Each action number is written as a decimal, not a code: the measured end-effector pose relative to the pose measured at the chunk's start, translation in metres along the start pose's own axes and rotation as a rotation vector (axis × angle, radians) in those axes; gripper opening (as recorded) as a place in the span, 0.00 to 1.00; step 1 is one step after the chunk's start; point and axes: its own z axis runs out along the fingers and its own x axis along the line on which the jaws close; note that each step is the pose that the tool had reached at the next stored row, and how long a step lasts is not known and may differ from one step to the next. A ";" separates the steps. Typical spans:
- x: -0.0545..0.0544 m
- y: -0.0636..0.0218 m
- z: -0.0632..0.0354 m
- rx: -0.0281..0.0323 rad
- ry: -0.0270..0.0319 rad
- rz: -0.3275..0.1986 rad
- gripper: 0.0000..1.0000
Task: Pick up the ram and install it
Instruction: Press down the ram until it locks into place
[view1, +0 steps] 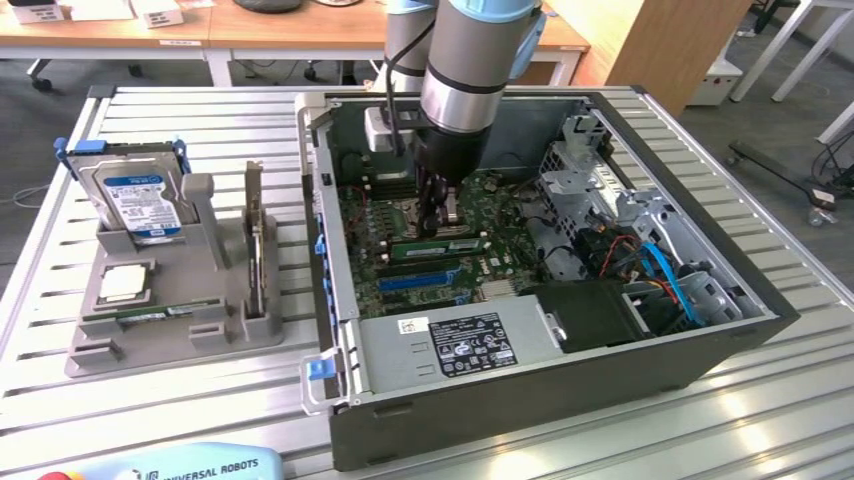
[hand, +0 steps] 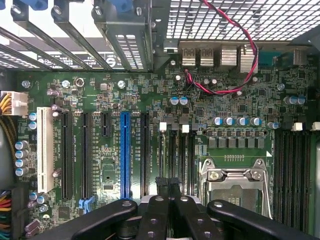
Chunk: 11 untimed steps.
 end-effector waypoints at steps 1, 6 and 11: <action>0.000 0.0000 0.0001 -0.0001 0.0002 0.000 0.10; 0.000 -0.0001 0.0032 0.0000 0.0001 0.000 0.10; 0.000 -0.0002 0.0036 0.0000 -0.0001 0.000 0.10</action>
